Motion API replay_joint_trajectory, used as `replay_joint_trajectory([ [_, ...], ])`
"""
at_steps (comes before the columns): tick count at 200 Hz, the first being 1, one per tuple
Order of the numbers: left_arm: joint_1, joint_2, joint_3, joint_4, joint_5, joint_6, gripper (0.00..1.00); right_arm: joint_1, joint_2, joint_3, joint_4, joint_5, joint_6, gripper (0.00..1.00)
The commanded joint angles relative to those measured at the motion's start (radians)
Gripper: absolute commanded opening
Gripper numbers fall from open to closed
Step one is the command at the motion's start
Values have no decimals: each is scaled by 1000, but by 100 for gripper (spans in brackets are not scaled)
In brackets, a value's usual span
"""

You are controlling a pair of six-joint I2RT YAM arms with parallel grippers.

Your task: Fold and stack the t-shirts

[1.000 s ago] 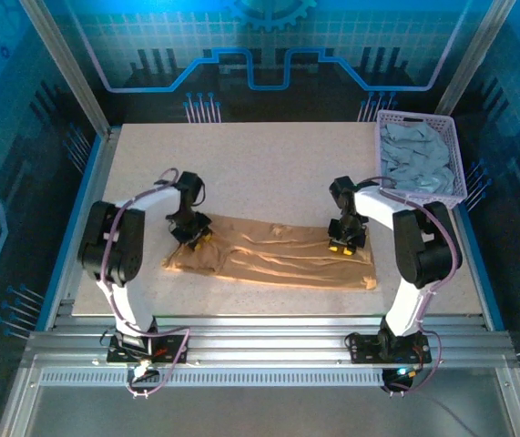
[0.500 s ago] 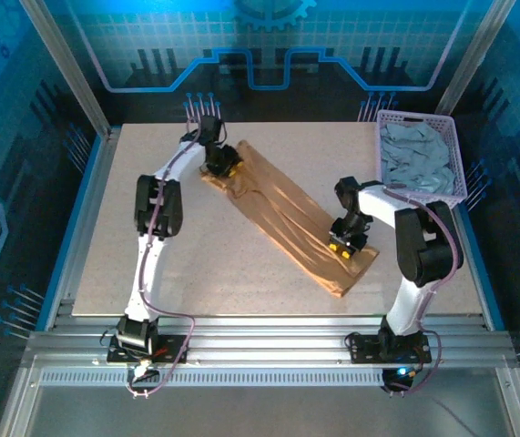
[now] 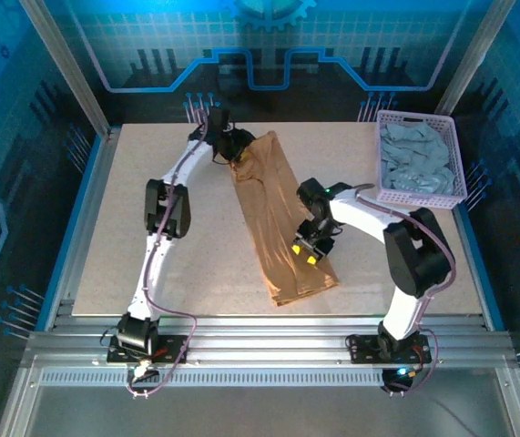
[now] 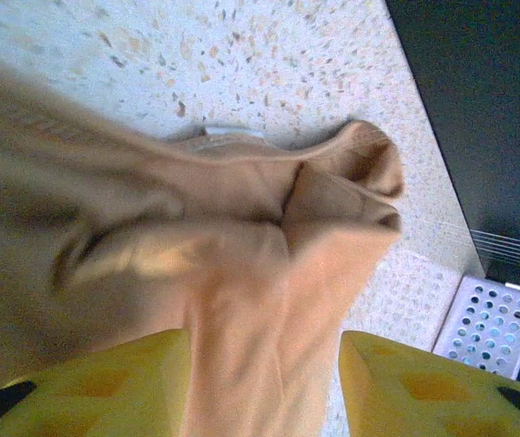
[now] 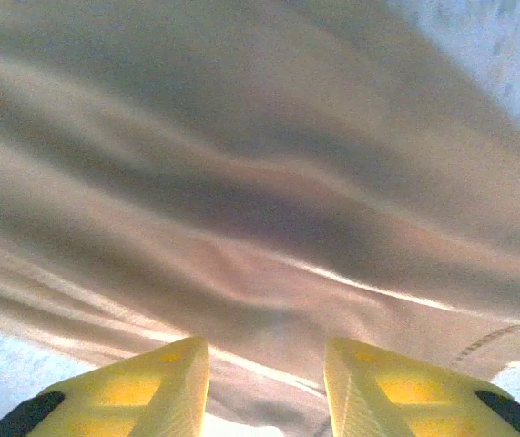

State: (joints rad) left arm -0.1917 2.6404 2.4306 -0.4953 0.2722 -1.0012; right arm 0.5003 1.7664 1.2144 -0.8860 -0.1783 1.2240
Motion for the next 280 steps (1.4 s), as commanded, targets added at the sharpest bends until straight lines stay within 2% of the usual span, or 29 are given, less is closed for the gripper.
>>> replay_joint_trajectory([
  [1, 7, -267, -112, -127, -111, 61, 43, -37, -57, 77, 14, 98, -238, 38],
  [16, 4, -351, -300, -128, -79, 1, 35, -61, -28, 111, 121, 87, -406, 36],
  [37, -33, -460, -603, 76, -44, -132, 28, -87, 79, 224, 193, 72, -573, 32],
  [49, -55, -474, -686, 147, -39, -199, 27, -98, 158, 312, 202, 78, -636, 29],
  [68, -89, -449, -726, 237, -52, -276, 26, -120, 276, 434, 229, 42, -688, 28],
  [108, -96, -312, -639, 244, -122, -328, 25, -151, 511, 652, 211, -45, -685, 27],
  [139, -83, -209, -576, 247, -99, -327, 25, -164, 640, 771, 84, 1, -597, 26],
  [173, -94, -82, -377, 143, -71, -182, 24, -214, 625, 684, 46, 32, -414, 27],
  [197, -87, 37, -212, 112, -24, -166, 24, -236, 587, 597, 105, 4, -317, 27],
  [237, -70, 237, 131, 73, 18, -203, 25, -247, 643, 675, 69, 20, -253, 28],
  [259, -58, 249, 163, 108, 36, -222, 29, -263, 680, 737, 61, 23, -253, 29],
  [280, -53, 155, 110, 129, 51, -187, 42, -271, 667, 783, 72, 16, -303, 33],
])
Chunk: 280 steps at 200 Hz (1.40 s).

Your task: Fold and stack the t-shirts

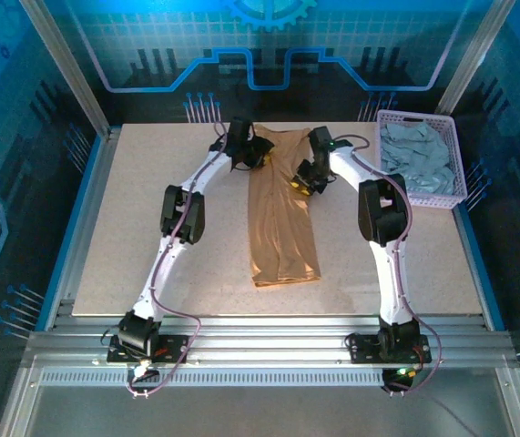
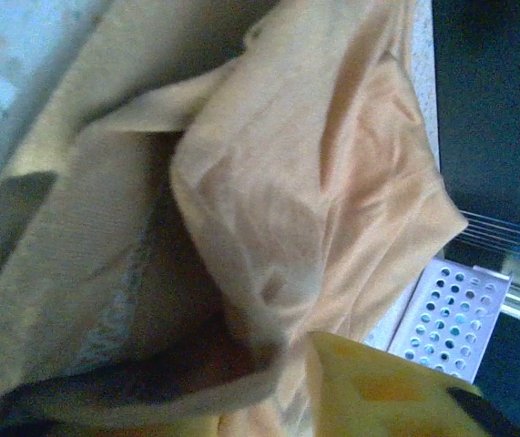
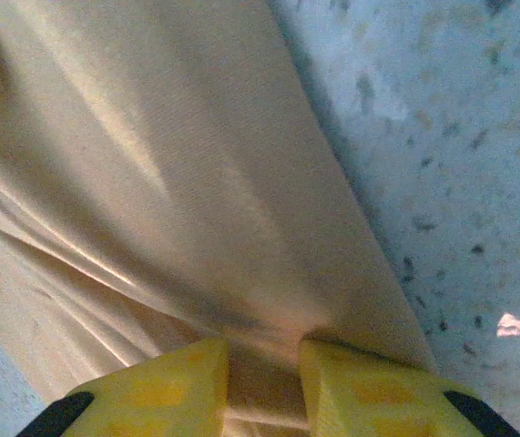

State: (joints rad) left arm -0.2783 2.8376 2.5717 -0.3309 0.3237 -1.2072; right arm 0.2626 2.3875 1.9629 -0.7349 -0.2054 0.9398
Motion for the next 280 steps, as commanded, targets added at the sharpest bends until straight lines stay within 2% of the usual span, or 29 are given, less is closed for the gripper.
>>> replay_joint_trajectory([
  [1, 34, -50, -36, -35, -1, 21, 42, -33, 43, 36, -79, 42, -21, 33],
  [14, 31, -182, -144, -21, -23, 72, 47, -33, 2, 50, -78, 37, -52, 36],
  [31, 15, -412, -375, -19, -99, 144, 53, -32, -97, 9, -64, 38, -72, 42],
  [49, 0, -631, -641, -78, -113, 155, 54, -32, -239, -98, -77, 82, -74, 52],
  [68, -28, -820, -945, -155, -22, 168, 52, -31, -398, -286, -86, 103, -75, 56],
  [91, -101, -1019, -1329, -183, 111, 182, 48, -19, -588, -580, -62, 61, -84, 55],
  [109, -174, -1134, -1596, -85, 224, 106, 48, 2, -726, -806, -28, 16, -88, 55],
  [125, -245, -1190, -1740, 1, 253, 26, 49, 23, -821, -956, -12, -18, -93, 56],
  [147, -316, -1204, -1830, 121, 249, -77, 49, 37, -916, -1107, 16, -57, -95, 56],
  [158, -338, -1198, -1843, 130, 230, -99, 47, 34, -943, -1170, 34, -75, -93, 56],
  [179, -370, -1205, -1860, 148, 166, -129, 45, 33, -957, -1230, 65, -101, -96, 56],
  [197, -395, -1193, -1874, 207, 159, -168, 40, 32, -939, -1249, 76, -119, -98, 56],
  [212, -424, -1185, -1856, 157, 157, -151, 35, 35, -934, -1255, 88, -129, -93, 56],
  [241, -443, -1236, -1844, -11, 75, -102, 35, 42, -907, -1244, 115, -135, -90, 55],
  [280, -444, -1240, -1846, -29, 69, -89, 37, 88, -852, -1211, 138, -143, -58, 51],
])
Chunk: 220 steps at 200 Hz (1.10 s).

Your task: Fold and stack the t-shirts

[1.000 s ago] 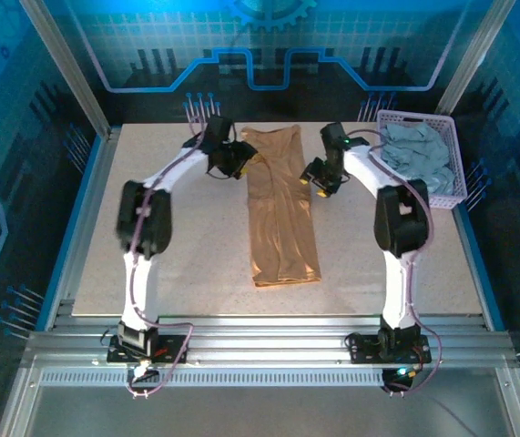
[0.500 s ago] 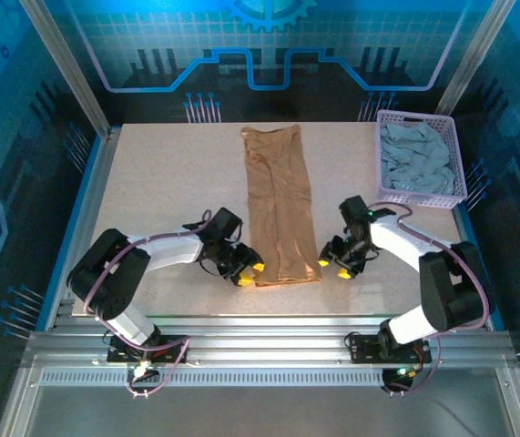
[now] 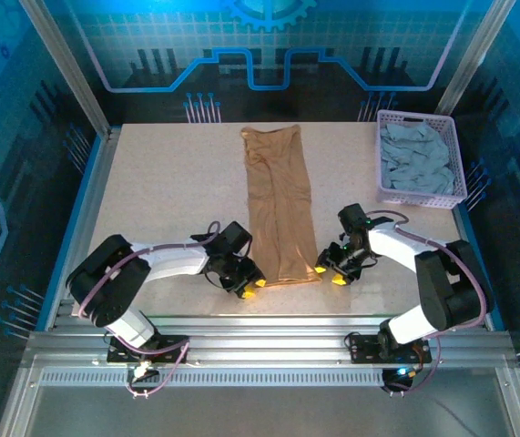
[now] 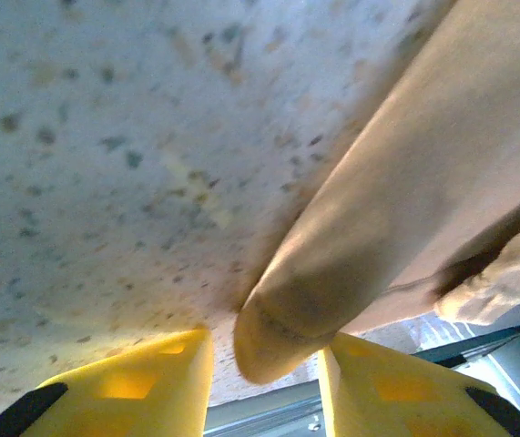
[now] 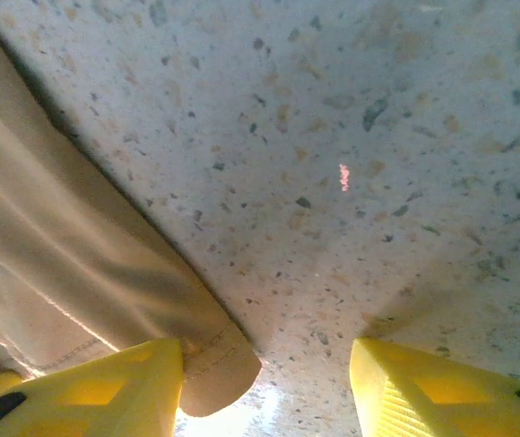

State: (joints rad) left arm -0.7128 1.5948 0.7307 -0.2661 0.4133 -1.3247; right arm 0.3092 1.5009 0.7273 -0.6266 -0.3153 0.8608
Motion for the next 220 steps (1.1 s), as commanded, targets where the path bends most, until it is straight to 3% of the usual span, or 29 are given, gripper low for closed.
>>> replay_joint_trajectory([
  [1, -9, 4, -5, -94, -21, 28, 37, 44, 36, 25, 29, -33, 22, 51],
  [51, -9, 56, 16, -41, -31, 31, 23, 107, 57, 40, 36, -9, 72, 45],
  [92, -9, 59, 45, -68, -60, 49, 0, 130, -22, 65, -37, 42, 97, 47],
  [162, -8, -19, 74, -170, -82, 79, 0, 134, 34, 41, -2, 49, 114, 47],
  [176, -7, -46, 88, -200, -85, 89, 18, 134, 55, 42, 11, 49, 113, 45],
  [220, 8, -116, 73, -239, -88, 84, 38, 138, 110, 58, 28, 49, 121, 31],
])
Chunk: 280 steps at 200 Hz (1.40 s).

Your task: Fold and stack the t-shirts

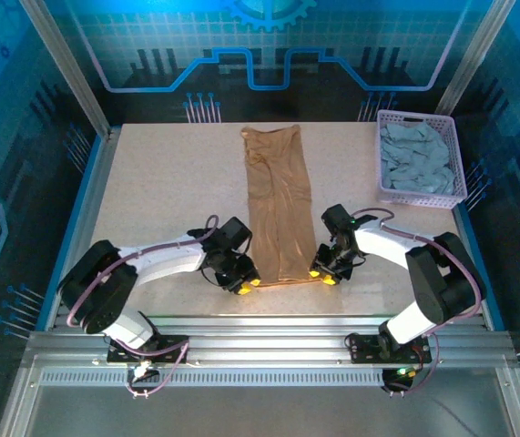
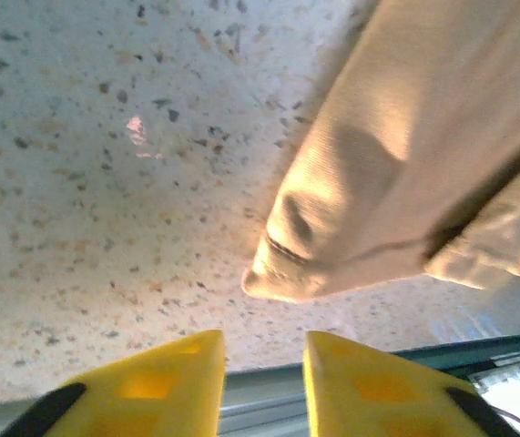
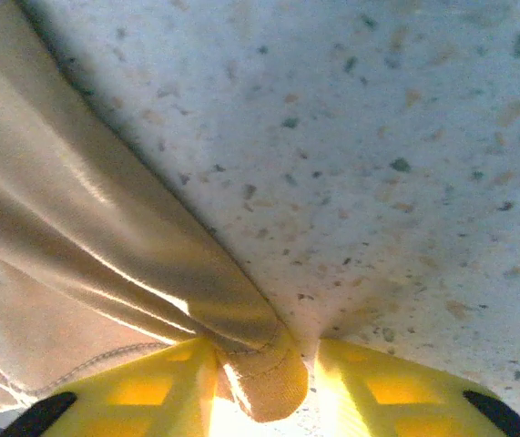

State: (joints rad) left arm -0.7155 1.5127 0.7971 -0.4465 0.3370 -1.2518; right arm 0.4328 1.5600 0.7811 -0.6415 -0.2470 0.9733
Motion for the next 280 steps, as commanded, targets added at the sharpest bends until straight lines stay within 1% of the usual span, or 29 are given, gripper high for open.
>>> replay_joint_trajectory([
  [1, 11, -34, 4, -56, -11, 10, 39, 14, 52, 4, 43, -19, 8, 30],
  [29, 14, -7, -34, 36, 16, -29, 42, 15, 65, 10, 58, -20, 11, 18],
  [63, 10, 53, -46, 131, 38, -64, 42, 18, 70, 28, 56, -26, 11, 7],
  [103, -6, 103, -46, 160, 49, -77, 41, 20, 48, 19, 36, -35, 18, 3],
  [143, -5, 136, -36, 201, 28, -81, 36, 24, 31, -5, 25, -46, 21, 1],
  [160, -8, 157, -29, 241, 27, -101, 31, 24, 22, -12, 19, -46, 22, 1],
  [168, -8, 162, -30, 257, 21, -113, 26, 24, 17, -14, 17, -47, 22, 0],
  [181, -8, 165, -36, 280, 2, -132, 15, 25, 8, -20, 14, -51, 25, 0],
  [200, -8, 167, -45, 307, -13, -149, 10, 27, 0, -19, 8, -58, 22, 0],
  [214, -8, 155, -45, 292, -17, -140, 0, 29, -5, -19, -4, -61, 17, 0],
  [243, -7, 80, -62, 171, -16, -96, 0, 33, -8, -7, -60, -72, -22, 0],
  [280, -9, -33, -120, 64, 43, -56, 0, 63, -6, -13, -124, -132, -77, 0],
])
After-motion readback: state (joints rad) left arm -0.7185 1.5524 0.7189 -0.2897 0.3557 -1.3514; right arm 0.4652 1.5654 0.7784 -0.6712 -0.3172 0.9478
